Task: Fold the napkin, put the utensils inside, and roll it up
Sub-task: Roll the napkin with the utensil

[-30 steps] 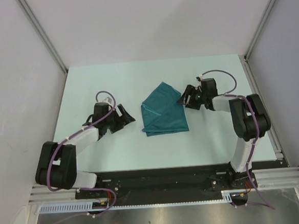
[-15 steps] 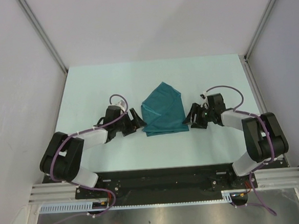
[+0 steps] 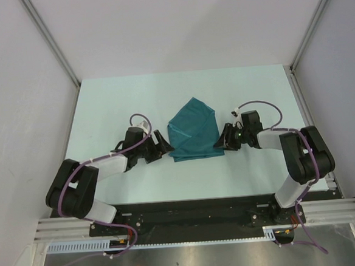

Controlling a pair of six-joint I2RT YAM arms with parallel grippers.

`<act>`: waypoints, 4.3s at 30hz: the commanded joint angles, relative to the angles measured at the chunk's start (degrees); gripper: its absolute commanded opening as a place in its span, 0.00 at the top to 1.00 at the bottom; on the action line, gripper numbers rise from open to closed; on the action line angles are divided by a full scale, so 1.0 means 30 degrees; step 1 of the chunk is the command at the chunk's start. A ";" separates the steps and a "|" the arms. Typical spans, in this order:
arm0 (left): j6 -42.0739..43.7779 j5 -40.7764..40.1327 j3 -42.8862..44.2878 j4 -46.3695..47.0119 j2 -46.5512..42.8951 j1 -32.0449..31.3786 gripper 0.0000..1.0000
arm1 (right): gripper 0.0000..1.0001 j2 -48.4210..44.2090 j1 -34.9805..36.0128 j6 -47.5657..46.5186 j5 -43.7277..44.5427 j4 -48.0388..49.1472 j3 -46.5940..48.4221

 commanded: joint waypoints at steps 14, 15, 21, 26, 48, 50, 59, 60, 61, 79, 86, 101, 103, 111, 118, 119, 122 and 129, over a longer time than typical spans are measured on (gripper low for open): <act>0.0012 0.0671 -0.0642 0.1235 -0.0148 -0.0388 0.14 | 0.92 0.2125 0.0064 -0.1214 0.1740 -0.1099 0.1063; -0.0133 0.0876 -0.0700 0.1904 -0.0089 -0.0388 0.14 | 0.94 0.2272 0.0035 -0.1243 0.1711 -0.1304 0.1209; -0.0602 0.1815 -0.0876 0.3140 0.0789 -0.0710 0.14 | 0.95 0.2566 0.0035 -0.1155 0.1799 -0.1541 0.1327; -0.1159 0.2167 -0.1140 0.4487 0.1666 -0.0856 0.19 | 0.96 0.2595 0.0005 -0.1214 0.1887 -0.2302 0.1473; -0.2126 0.1640 -0.1287 0.7331 0.3896 -0.1414 0.85 | 0.98 0.3152 -0.0112 -0.1389 0.1213 -0.3151 0.1942; -0.2214 0.1640 -0.1257 0.7156 0.3954 -0.1414 0.90 | 0.98 0.3094 -0.0112 -0.1419 0.1242 -0.3239 0.1971; -0.3792 0.3044 -0.0439 0.6424 0.4539 -0.1326 1.00 | 0.46 0.1047 -0.0463 -0.2414 0.1476 -0.4644 0.2528; -0.3941 0.3249 -0.0321 0.5958 0.4598 -0.1297 1.00 | 0.40 -0.0088 -0.0376 -0.2850 0.1970 -0.4675 0.2470; -0.4146 0.3570 -0.0059 0.5635 0.4599 -0.1238 1.00 | 0.36 -0.0738 -0.0172 -0.3057 0.2497 -0.4704 0.2412; -0.6317 0.8201 0.1026 0.3671 0.6239 0.0489 1.00 | 0.21 -0.3090 1.3596 -1.0732 1.7911 0.1385 0.0771; -0.5702 0.8846 0.1261 0.2264 0.6093 0.1164 1.00 | 0.22 -0.1625 1.6468 -1.2609 1.9637 0.2413 0.0771; -0.4647 1.0018 0.2023 0.0740 0.6825 0.1955 1.00 | 0.28 0.3355 1.8023 -1.4806 2.4501 0.4172 0.1854; -0.4471 1.0019 0.2228 0.0593 0.6913 0.1985 1.00 | 0.31 0.3678 1.8023 -1.4895 2.5028 0.4290 0.1855; -0.4002 1.0341 0.2842 0.0096 0.7235 0.2102 1.00 | 0.61 0.3621 1.7409 -1.4514 2.3161 0.2829 0.2058; -0.1924 0.9321 0.3869 -0.1603 0.6914 0.2161 0.86 | 0.74 0.3474 1.7058 -1.4485 1.9735 -0.0541 0.3901; -0.1777 0.9142 0.3869 -0.1808 0.6565 0.2161 0.80 | 0.77 0.3474 1.6911 -1.4427 1.9381 -0.1008 0.4108; -0.1395 0.8263 0.3461 -0.1810 0.5717 0.2248 0.59 | 0.90 0.3445 1.6355 -1.4280 1.7916 -0.2534 0.4928; -0.0925 0.6476 0.2114 -0.1548 0.3899 0.2833 0.28 | 1.00 0.3767 1.5123 -1.3958 1.4811 -0.4907 0.6423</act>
